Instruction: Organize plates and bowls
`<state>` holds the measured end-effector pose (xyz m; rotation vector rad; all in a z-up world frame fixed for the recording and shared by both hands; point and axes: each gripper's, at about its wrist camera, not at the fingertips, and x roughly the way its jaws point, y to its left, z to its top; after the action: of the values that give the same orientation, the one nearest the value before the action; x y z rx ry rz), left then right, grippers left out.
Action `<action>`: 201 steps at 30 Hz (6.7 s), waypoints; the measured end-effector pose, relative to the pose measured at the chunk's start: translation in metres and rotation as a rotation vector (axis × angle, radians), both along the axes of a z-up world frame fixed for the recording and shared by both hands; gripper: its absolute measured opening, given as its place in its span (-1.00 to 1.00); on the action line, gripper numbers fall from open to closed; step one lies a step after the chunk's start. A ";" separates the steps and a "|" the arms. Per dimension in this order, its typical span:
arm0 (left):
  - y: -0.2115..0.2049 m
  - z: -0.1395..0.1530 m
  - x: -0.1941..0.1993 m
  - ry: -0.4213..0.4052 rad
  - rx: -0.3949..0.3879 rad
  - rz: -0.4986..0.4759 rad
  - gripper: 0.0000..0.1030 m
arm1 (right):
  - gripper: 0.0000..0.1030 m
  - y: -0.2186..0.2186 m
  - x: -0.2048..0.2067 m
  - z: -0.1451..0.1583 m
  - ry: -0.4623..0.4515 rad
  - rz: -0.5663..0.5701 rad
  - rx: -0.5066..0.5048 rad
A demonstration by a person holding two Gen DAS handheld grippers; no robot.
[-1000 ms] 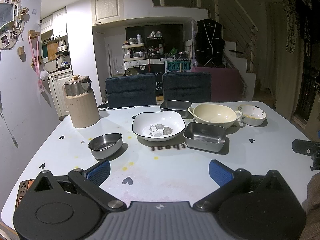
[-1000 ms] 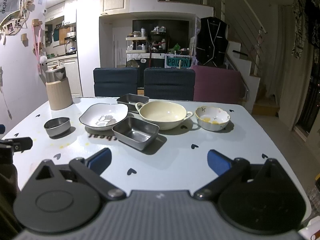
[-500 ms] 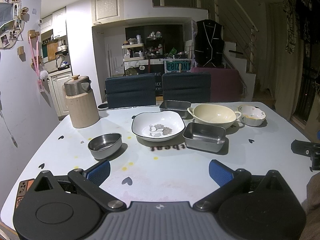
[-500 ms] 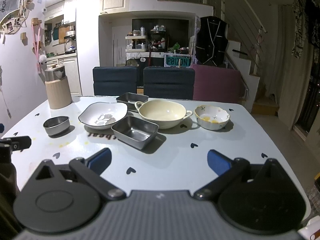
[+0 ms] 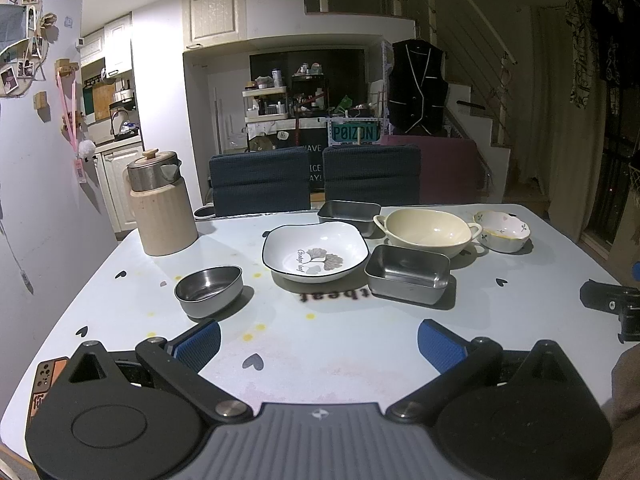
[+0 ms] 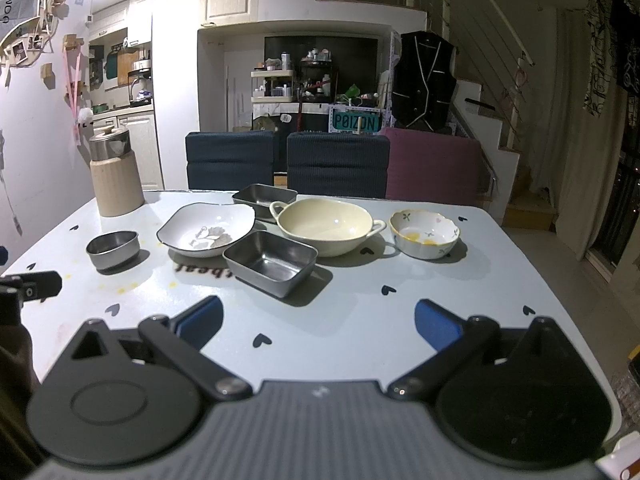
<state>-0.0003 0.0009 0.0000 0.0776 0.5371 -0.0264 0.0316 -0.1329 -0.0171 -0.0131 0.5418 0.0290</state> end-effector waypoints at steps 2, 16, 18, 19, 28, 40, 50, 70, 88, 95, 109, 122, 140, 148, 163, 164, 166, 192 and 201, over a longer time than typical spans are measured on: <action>0.000 0.000 0.000 0.001 -0.001 0.000 1.00 | 0.99 0.001 0.001 0.001 0.001 0.000 -0.001; 0.000 0.000 0.000 0.000 -0.003 0.001 1.00 | 0.99 0.001 0.002 0.002 0.004 0.000 -0.002; 0.000 0.000 0.000 0.000 -0.003 0.001 1.00 | 0.99 0.000 0.001 0.002 0.004 0.000 -0.001; 0.000 0.000 0.000 0.000 -0.002 0.000 1.00 | 0.99 0.001 0.002 0.002 0.004 0.000 -0.001; 0.000 0.000 0.000 0.000 -0.003 0.000 1.00 | 0.99 0.003 0.002 0.002 0.005 0.001 -0.001; 0.000 0.000 0.000 0.001 -0.002 0.001 1.00 | 0.99 0.003 0.002 0.002 0.008 0.002 0.001; -0.008 0.005 0.010 0.006 0.014 0.023 1.00 | 0.99 0.008 0.014 0.005 0.006 0.028 0.020; 0.016 0.036 0.112 -0.114 0.029 0.070 1.00 | 0.99 0.034 0.106 0.025 -0.119 0.160 -0.046; 0.021 -0.006 0.238 -0.078 0.104 0.021 1.00 | 0.99 0.059 0.225 -0.001 -0.107 0.184 -0.055; 0.027 -0.028 0.280 -0.016 0.116 0.020 1.00 | 1.00 0.052 0.274 -0.024 -0.007 0.211 0.038; 0.040 -0.052 0.330 0.048 0.013 -0.020 1.00 | 0.76 0.045 0.343 -0.057 0.217 0.228 0.326; 0.086 -0.078 0.371 0.194 -0.181 0.024 0.99 | -0.41 0.058 0.379 -0.095 0.392 0.154 0.363; 0.120 -0.108 0.393 0.352 -0.267 0.040 0.05 | -0.85 0.077 0.401 -0.108 0.397 0.207 0.282; 0.120 -0.117 0.399 0.383 -0.251 0.032 -0.34 | -0.73 0.076 0.406 -0.118 0.414 0.221 0.298; 0.120 -0.123 0.401 0.389 -0.243 0.035 -0.80 | -0.75 0.076 0.410 -0.129 0.442 0.174 0.373; 0.120 -0.123 0.400 0.389 -0.237 0.035 -0.79 | -0.75 0.078 0.409 -0.128 0.431 0.183 0.349; 0.116 -0.122 0.397 0.386 -0.211 0.037 -0.78 | -0.75 0.082 0.406 -0.127 0.420 0.192 0.318; 0.090 -0.010 0.260 0.202 -0.208 0.008 -0.79 | -0.75 0.064 0.291 -0.024 0.257 0.238 0.297; 0.081 0.000 0.203 0.186 -0.232 -0.003 -0.79 | -0.75 0.047 0.230 -0.017 0.260 0.218 0.315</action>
<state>0.2025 0.0822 -0.0002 -0.1523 0.7163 -0.0993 0.2613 -0.0864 -0.0338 0.2423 0.7894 0.3320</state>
